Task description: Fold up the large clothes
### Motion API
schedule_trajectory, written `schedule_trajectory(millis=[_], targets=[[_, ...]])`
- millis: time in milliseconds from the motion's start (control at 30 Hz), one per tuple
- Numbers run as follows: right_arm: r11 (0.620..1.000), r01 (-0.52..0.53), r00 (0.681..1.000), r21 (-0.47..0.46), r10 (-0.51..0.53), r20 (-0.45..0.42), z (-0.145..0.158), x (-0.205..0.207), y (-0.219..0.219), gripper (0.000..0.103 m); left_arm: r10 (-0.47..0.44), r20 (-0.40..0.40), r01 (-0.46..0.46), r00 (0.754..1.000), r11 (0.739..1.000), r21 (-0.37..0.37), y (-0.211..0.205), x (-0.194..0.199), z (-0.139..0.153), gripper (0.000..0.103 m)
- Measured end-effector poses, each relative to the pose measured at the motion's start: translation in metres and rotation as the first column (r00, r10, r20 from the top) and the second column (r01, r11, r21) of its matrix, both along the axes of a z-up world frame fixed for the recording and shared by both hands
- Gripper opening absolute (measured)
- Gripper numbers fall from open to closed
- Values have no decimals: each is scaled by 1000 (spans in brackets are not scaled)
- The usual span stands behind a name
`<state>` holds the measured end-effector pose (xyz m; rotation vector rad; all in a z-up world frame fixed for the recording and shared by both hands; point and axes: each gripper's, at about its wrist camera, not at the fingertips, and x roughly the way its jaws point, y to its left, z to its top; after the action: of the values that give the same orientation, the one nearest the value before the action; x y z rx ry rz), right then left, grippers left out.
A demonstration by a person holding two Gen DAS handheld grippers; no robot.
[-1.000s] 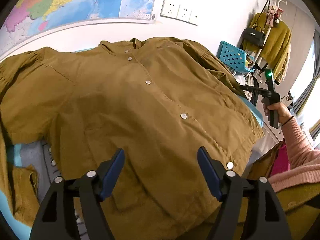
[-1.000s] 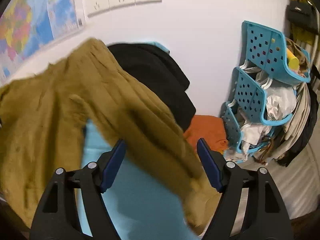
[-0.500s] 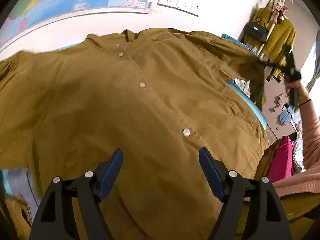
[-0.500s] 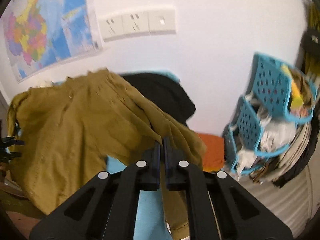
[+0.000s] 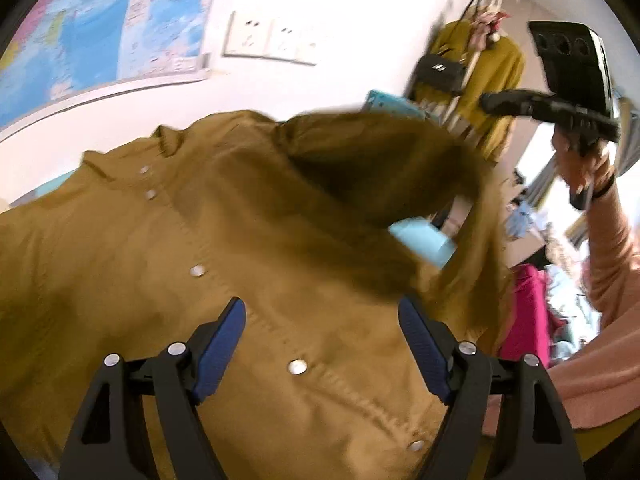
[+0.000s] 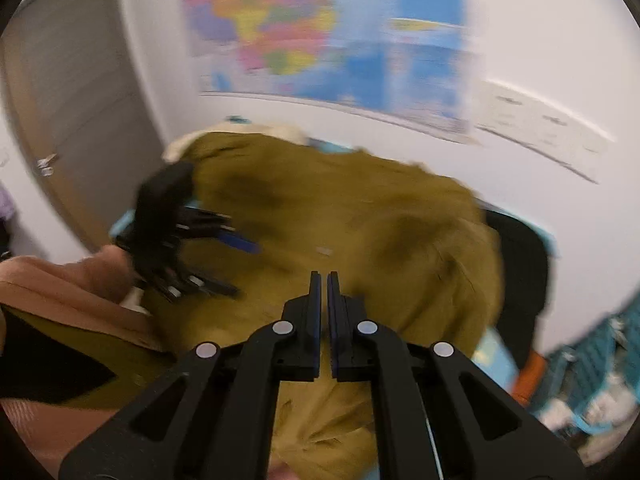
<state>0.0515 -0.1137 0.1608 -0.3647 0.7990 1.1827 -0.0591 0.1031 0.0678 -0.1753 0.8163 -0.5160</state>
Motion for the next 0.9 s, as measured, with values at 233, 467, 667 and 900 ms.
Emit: schedule_trajectory(millis=[233,467,667,900], targets=[[999,41,999,0,-41,-19,-37,30,40,39,-43,-46,39,998,997,-69,-1,-13,-14,80],[927,369,923,-72,-374,-91,-100,133,22,62,-159,-170,125,972,973,-196,-31,-6,-40,88],[909,398,882,-122,-415,-222,-153,176,40,51,-204,-238,141,950,957,-254,-63,13,-58,58],[928,373,898,-20,-366,-244,-134,171,28,10,-57,-192,28,980,989,-148,-30,18,-33,3]])
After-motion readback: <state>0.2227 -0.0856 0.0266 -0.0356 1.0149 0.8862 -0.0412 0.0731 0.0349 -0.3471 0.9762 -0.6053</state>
